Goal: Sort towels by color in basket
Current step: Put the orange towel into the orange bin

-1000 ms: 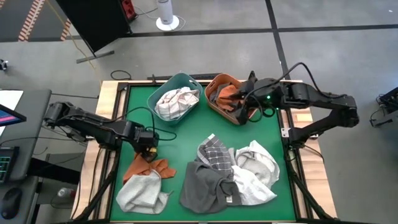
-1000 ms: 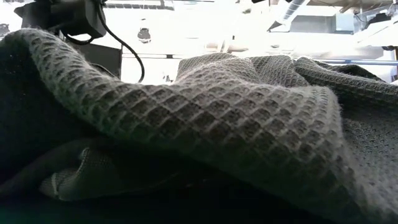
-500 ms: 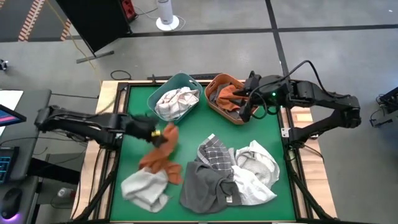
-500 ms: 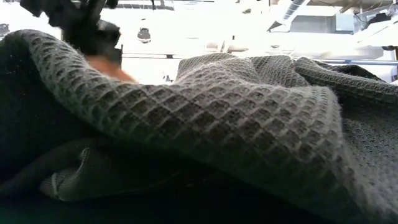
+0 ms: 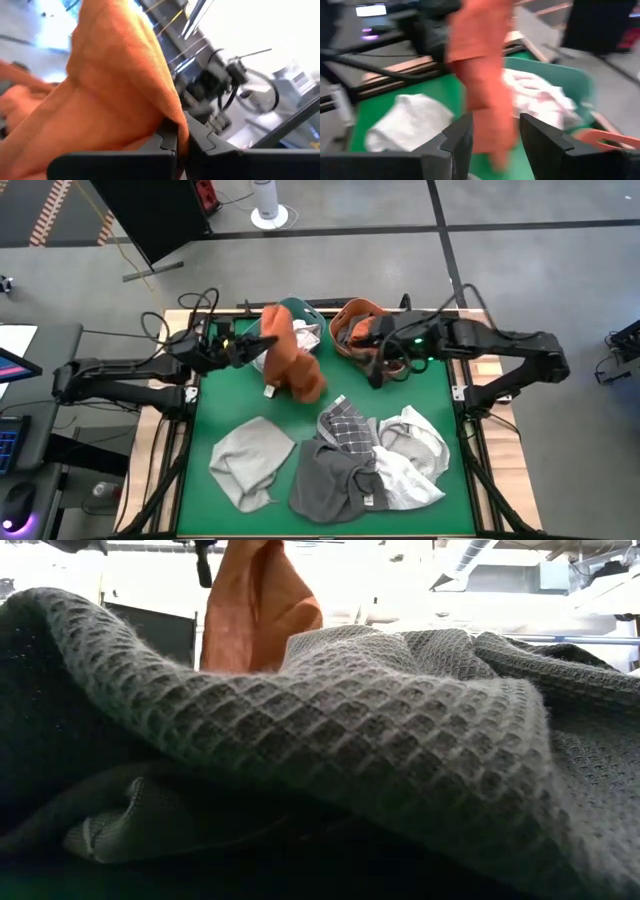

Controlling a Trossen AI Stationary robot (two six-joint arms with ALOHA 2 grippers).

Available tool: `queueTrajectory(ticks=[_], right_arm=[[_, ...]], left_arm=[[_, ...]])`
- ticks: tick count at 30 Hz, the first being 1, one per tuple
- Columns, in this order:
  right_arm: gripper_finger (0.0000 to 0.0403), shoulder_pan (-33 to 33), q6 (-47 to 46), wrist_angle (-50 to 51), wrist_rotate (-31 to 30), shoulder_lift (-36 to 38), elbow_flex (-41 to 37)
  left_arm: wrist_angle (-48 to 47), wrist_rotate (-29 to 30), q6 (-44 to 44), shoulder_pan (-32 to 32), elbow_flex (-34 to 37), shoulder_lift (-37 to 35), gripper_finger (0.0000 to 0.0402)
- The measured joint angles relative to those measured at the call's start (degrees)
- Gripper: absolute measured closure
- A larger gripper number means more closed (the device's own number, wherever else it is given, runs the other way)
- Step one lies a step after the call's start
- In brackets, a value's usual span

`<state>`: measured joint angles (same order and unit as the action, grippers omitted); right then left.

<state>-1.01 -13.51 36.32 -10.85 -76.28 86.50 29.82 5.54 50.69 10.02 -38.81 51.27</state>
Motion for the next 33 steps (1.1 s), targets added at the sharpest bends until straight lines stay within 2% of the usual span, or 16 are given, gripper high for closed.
queueTrajectory(ticks=[2, 5, 11, 16, 21, 25, 28, 31, 33], right_arm=[[0.0202, -0.21, 0.00, -2.15, 2.18, -2.29, 0.00], [0.0184, -0.28, 1.10, -5.15, 2.27, -5.54, 0.00], [0.0153, -1.04, 3.09, -13.00, 2.08, -9.15, 0.00], [0.0147, -1.38, 4.36, -17.06, 1.62, -9.51, 0.00], [0.0154, -1.41, 4.40, -19.66, -1.88, -9.69, 0.00], [0.0198, -1.41, 4.56, -21.96, -2.96, -9.65, 0.00], [0.0267, -1.57, 4.87, -23.78, -2.97, -9.65, 0.00], [0.0357, -2.17, 5.21, -24.44, -2.97, -9.65, 0.00], [0.0383, -2.62, 6.00, -24.49, -2.97, -9.37, 0.00]], left_arm=[[1.45, 0.79, -0.76, 0.16, -1.87, 2.56, 0.0401], [1.47, 0.67, -3.91, 0.18, -6.31, 7.04, 0.0401], [-3.40, -2.97, -10.38, 0.16, -17.07, 14.84, 0.0401], [-11.14, -4.32, -16.20, 0.13, -25.87, 19.41, 0.0401], [-11.02, -7.58, -19.22, 0.11, -31.10, 22.82, 0.0401], [-10.96, -10.03, -19.62, 0.11, -33.29, 24.87, 0.0401], [-11.04, -11.71, -19.56, 0.11, -33.55, 26.05, 0.0401], [-11.22, -13.71, -18.67, 0.11, -33.55, 26.73, 0.0401], [-11.22, -14.73, -19.17, 0.15, -33.55, 26.72, 0.0401]])
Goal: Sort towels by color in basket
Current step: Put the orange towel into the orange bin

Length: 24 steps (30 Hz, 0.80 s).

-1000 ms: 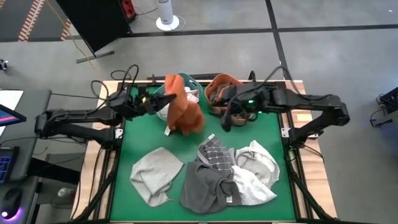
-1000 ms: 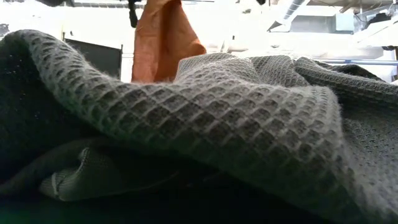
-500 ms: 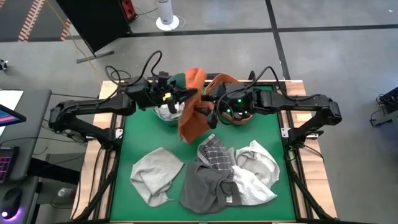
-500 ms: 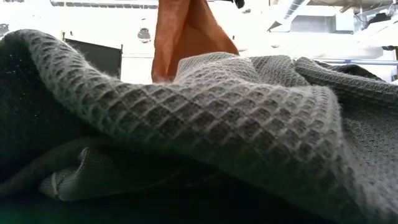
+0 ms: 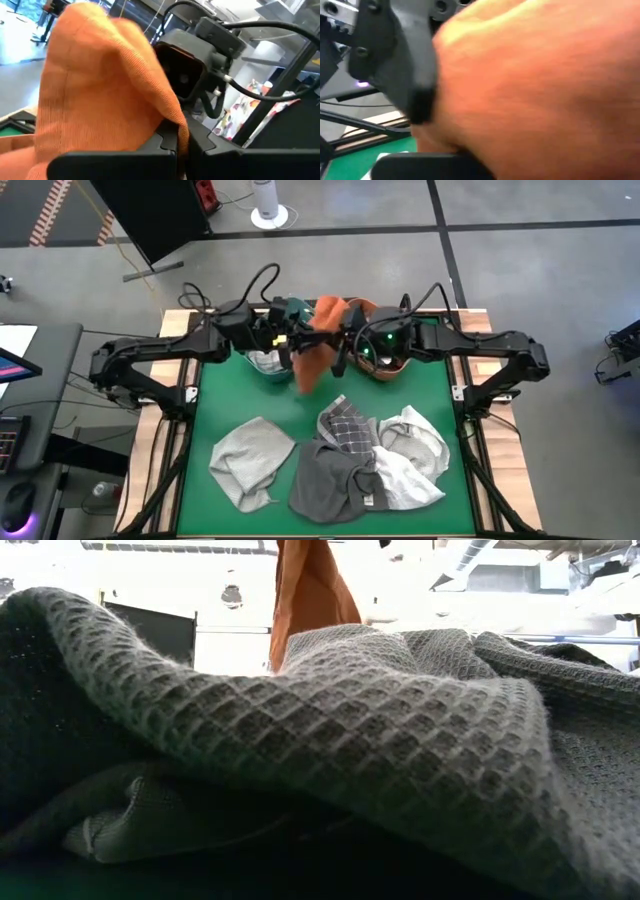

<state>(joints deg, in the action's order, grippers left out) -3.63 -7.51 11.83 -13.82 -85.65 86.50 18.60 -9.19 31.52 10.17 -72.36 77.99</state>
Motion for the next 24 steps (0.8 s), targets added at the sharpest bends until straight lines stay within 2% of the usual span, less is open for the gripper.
queueTrajectory(ticks=[3, 6, 13, 16, 19, 24], right_arm=[[0.0382, -0.68, 0.35, -0.44, 0.02, 0.79, 0.00], [0.0384, -1.24, 0.98, -0.34, 0.02, 1.80, 0.00], [0.0384, -2.72, 3.59, 1.18, -0.15, 5.45, 0.00], [0.0384, -3.36, 5.01, 1.86, -2.13, 7.62, 0.00], [0.0384, -3.60, 8.34, 2.53, -7.10, 10.11, 0.59], [0.0384, -3.62, 16.62, 9.55, -20.17, 13.12, 4.22]], left_arm=[[-0.51, 0.00, -2.51, 0.09, 0.02, -1.48, 0.0389], [-1.54, 0.56, -5.07, 0.07, 0.02, -3.68, 0.0359], [-9.99, 4.53, -8.87, 0.09, 0.03, -8.74, 0.0250], [-13.25, 4.79, -10.06, 0.36, 0.04, -11.11, 0.0207], [-17.78, 5.76, -11.69, 0.42, 0.02, -13.38, 0.0184], [-25.76, 9.10, -11.93, 0.42, 0.04, -16.52, 0.0178]])
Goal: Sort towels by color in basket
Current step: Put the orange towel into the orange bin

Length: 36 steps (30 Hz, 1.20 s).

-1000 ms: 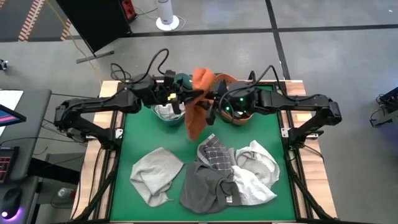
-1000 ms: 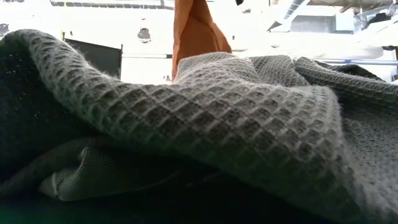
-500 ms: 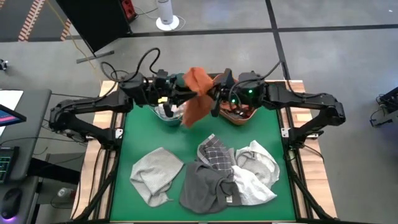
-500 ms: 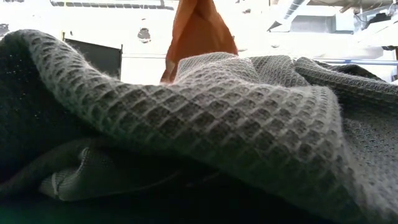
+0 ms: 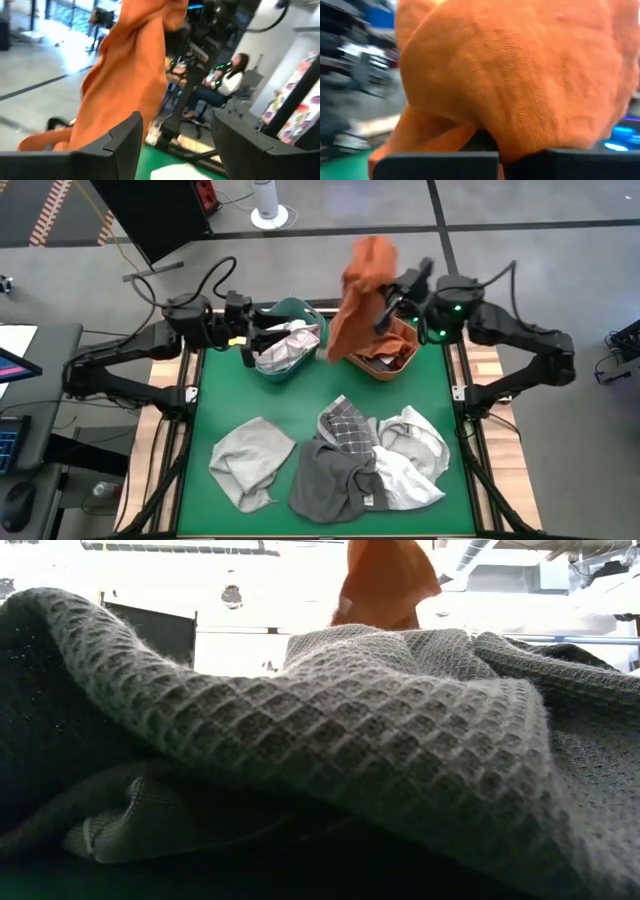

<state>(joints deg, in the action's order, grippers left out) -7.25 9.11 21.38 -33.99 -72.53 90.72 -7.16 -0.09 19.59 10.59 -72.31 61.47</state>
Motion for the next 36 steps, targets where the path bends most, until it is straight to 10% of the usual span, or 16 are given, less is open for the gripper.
queueTrajectory(ticks=[9, 22, 36], right_arm=[[0.0384, -3.41, 1.43, 18.48, -13.83, 0.59, 3.65], [0.0382, -14.85, -19.96, 42.43, 16.22, -16.15, 3.56], [0.0380, -22.75, -18.74, 49.78, 25.71, -27.66, 3.57]], left_arm=[[-5.44, 0.55, 0.41, 0.00, 0.03, -2.57, 0.0178], [-5.43, 0.82, 2.15, -0.84, 0.04, -2.60, 0.0178], [-12.93, 3.31, 5.65, -4.50, 0.04, -2.60, 0.0178]])
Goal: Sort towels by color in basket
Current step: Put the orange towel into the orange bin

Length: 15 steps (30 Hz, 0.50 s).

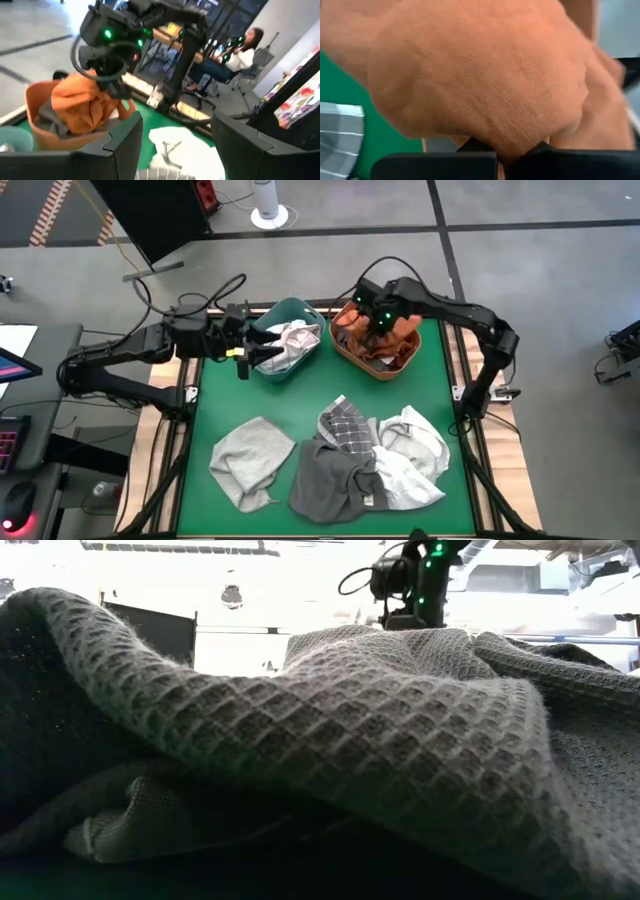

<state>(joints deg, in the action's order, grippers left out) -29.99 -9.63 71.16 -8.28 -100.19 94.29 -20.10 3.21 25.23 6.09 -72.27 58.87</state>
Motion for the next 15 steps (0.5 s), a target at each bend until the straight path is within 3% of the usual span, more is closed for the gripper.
queueTrajectory(ticks=[15], right_arm=[[0.0379, -4.51, 5.54, 4.17, 3.84, -12.70, 0.01]], left_arm=[[-5.99, 5.85, -0.04, -3.54, 0.00, 0.00, 0.0178]])
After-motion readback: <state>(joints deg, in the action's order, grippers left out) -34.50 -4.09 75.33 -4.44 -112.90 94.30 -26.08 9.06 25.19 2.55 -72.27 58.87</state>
